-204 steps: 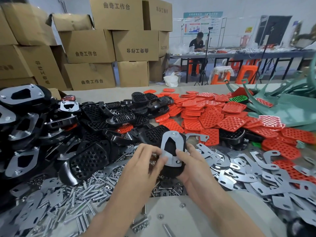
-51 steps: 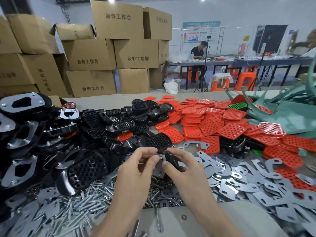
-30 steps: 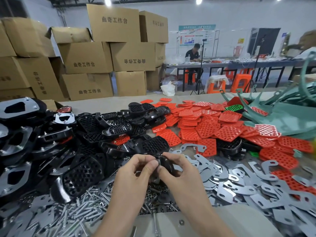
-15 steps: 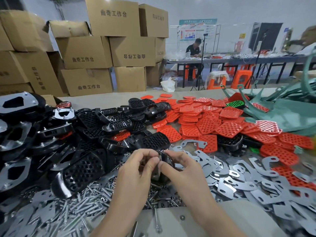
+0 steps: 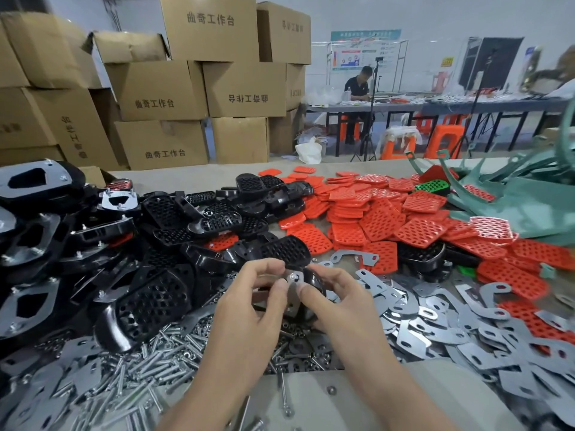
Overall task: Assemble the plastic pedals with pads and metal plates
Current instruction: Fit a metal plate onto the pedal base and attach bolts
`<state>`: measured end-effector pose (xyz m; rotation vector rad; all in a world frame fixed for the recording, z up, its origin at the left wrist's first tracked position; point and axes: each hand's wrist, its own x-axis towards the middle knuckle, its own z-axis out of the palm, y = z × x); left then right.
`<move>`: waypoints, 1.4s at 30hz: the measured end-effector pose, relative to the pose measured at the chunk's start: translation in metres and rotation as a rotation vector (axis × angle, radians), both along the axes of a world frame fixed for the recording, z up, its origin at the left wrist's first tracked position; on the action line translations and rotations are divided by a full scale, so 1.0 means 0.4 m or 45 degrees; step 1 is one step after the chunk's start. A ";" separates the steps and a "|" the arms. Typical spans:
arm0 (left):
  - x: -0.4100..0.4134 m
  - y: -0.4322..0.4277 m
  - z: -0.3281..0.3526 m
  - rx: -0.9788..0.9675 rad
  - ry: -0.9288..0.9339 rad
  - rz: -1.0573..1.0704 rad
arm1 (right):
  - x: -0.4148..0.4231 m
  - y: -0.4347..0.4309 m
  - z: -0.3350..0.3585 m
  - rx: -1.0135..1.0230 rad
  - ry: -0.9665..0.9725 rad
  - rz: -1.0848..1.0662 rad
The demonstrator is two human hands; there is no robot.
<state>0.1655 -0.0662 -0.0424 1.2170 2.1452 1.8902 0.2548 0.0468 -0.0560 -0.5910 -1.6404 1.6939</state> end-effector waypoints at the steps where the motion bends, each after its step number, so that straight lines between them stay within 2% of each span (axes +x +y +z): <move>1: 0.001 0.003 0.000 0.004 -0.026 0.002 | 0.000 0.002 -0.002 0.002 0.005 0.007; 6: -0.005 0.009 0.000 0.005 0.066 0.073 | 0.000 -0.005 -0.003 0.061 0.007 0.042; 11: -0.002 -0.001 -0.001 -0.117 0.358 0.056 | -0.002 0.000 -0.006 0.046 -0.015 0.049; 14: 0.002 -0.001 0.001 -0.064 0.343 0.143 | -0.001 -0.003 -0.003 0.074 0.004 0.059; 18: -0.006 0.003 0.000 -0.141 0.422 0.235 | 0.000 -0.007 -0.002 0.079 0.013 0.061; 22: -0.008 0.002 -0.014 -0.214 0.697 0.270 | -0.001 -0.002 -0.005 0.087 0.003 0.047; 24: -0.005 -0.005 -0.009 -0.182 0.659 0.214 | 0.001 0.001 0.000 0.100 0.011 0.038; 28: 0.001 -0.008 -0.004 -0.185 0.423 0.217 | 0.002 -0.004 -0.001 0.115 0.006 0.041; 33: -0.002 -0.001 -0.005 -0.329 0.574 0.337 | 0.000 -0.012 -0.002 0.141 -0.025 0.036; 38: -0.003 -0.003 -0.009 -0.221 0.586 0.142 | 0.000 -0.007 0.002 0.138 -0.024 0.026; 42: 0.001 -0.007 -0.003 -0.253 0.539 0.224 | 0.000 -0.011 0.003 0.145 -0.029 0.016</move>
